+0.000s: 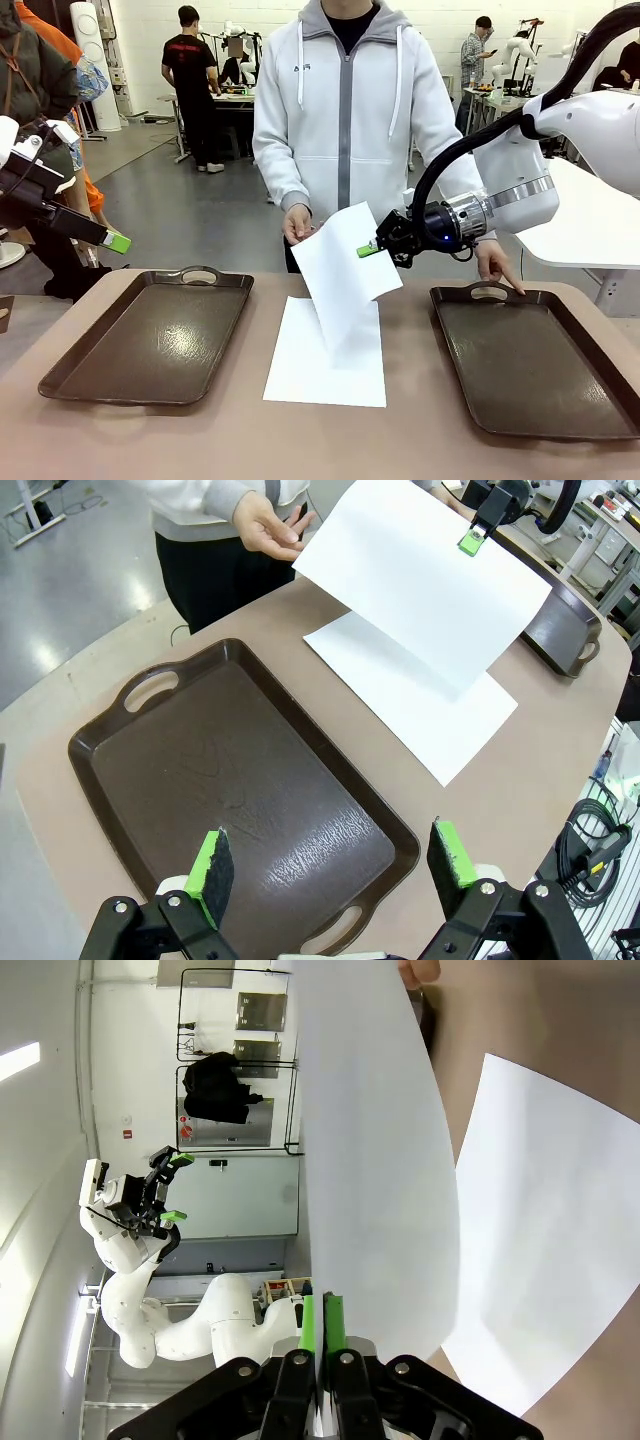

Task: Sort the A4 documents.
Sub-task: Receive the A4 Paper, then place the A4 Paper in the designated Handle tray.

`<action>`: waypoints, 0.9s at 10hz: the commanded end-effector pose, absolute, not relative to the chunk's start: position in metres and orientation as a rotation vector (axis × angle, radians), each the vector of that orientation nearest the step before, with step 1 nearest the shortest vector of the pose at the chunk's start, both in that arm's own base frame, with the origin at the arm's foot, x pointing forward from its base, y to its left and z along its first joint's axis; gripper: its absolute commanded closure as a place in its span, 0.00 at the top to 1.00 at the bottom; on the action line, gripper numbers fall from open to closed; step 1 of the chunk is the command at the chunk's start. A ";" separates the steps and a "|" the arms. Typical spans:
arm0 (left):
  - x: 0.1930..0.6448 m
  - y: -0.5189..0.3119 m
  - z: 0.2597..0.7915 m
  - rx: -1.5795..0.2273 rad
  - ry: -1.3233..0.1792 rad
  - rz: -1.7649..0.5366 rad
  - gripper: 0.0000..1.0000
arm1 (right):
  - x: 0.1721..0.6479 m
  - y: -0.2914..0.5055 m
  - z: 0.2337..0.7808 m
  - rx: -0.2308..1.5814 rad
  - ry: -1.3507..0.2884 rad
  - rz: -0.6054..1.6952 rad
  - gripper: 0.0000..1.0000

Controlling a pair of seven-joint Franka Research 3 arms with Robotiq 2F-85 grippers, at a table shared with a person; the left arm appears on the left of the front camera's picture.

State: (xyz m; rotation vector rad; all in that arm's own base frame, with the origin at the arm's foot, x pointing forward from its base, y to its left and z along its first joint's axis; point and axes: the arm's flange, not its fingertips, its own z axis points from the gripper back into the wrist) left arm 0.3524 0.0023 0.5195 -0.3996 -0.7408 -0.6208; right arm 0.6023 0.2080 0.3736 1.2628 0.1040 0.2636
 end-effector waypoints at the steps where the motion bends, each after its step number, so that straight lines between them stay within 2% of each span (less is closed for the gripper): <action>1: 0.354 0.005 0.518 -0.409 -0.742 -0.630 1.00 | 0.602 0.211 0.373 1.257 0.095 0.267 0.00; 9: 0.354 0.005 0.518 -0.409 -0.742 -0.630 1.00 | 0.602 0.211 0.373 1.257 0.095 0.267 0.00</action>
